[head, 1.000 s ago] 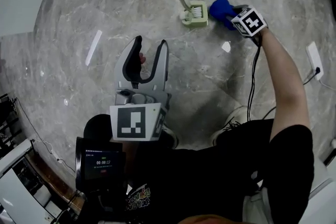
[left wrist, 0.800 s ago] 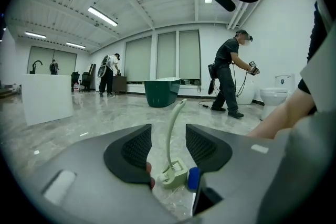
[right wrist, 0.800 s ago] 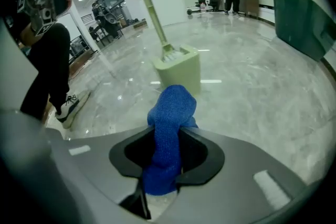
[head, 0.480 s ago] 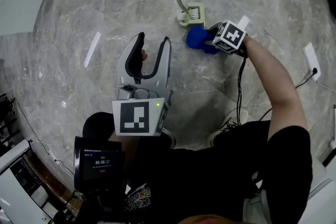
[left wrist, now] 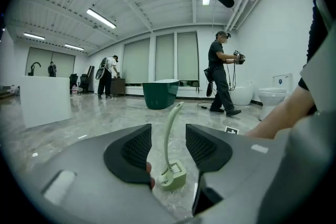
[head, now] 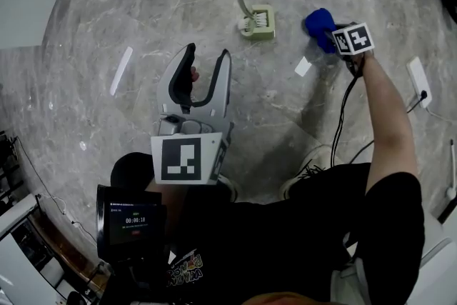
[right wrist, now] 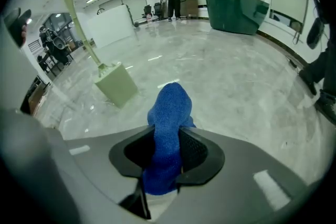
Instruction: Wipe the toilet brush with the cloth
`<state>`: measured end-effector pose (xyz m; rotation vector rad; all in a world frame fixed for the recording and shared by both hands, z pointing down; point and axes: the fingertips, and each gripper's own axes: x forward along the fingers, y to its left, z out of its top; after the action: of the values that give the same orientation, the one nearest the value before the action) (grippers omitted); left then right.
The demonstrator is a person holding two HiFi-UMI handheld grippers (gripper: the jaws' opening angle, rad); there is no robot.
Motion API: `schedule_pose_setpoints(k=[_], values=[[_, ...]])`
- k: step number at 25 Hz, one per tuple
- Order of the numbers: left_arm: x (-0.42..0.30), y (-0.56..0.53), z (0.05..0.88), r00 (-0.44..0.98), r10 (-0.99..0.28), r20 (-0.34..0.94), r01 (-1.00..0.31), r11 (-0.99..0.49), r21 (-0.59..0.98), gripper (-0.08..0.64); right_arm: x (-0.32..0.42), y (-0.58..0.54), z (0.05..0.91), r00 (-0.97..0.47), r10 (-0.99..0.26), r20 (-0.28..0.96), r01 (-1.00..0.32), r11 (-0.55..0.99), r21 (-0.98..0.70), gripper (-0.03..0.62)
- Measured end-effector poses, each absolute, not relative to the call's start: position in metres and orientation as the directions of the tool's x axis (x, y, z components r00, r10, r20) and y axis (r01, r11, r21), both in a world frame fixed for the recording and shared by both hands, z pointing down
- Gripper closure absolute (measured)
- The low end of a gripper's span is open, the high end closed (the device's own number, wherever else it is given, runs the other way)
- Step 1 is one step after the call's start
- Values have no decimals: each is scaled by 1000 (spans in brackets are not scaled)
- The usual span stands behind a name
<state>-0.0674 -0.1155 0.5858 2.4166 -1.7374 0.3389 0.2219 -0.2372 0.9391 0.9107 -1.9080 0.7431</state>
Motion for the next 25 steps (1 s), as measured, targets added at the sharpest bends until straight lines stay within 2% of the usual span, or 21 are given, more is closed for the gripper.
schedule_pose_setpoints(k=[2,7,9,13,19,20,22,25], values=[[-67,-116,587,306,-914,267,-947,-322,-17,353,228,-237,943,-315,-310,897,-837,535,-109,469],[-67,-117,585,297,-913,278,-950,-312,-11,353,213,-216,966,-267,-225,937,-808,583,-90,462],[-67,-115,582,303,-915,268,-948,-317,-9,353,207,-214,970,-260,-228,938,-800,595,-77,452],[-65,-112,579,314,-913,260,-946,-326,-2,353,205,-216,965,-285,-269,920,-793,606,-68,397],[-62,-109,566,328,-916,230,-944,-325,50,353,209,-227,920,-400,-437,806,-838,529,-130,413],[-61,-109,565,329,-916,229,-944,-320,78,353,214,-232,906,-397,-494,773,-854,508,-114,432],[-57,-109,564,333,-915,230,-942,-308,136,353,229,-245,871,-364,-618,697,-897,435,-83,573],[-54,-108,572,317,-913,256,-947,-288,145,353,238,-257,819,-350,-723,595,-929,352,-119,591]])
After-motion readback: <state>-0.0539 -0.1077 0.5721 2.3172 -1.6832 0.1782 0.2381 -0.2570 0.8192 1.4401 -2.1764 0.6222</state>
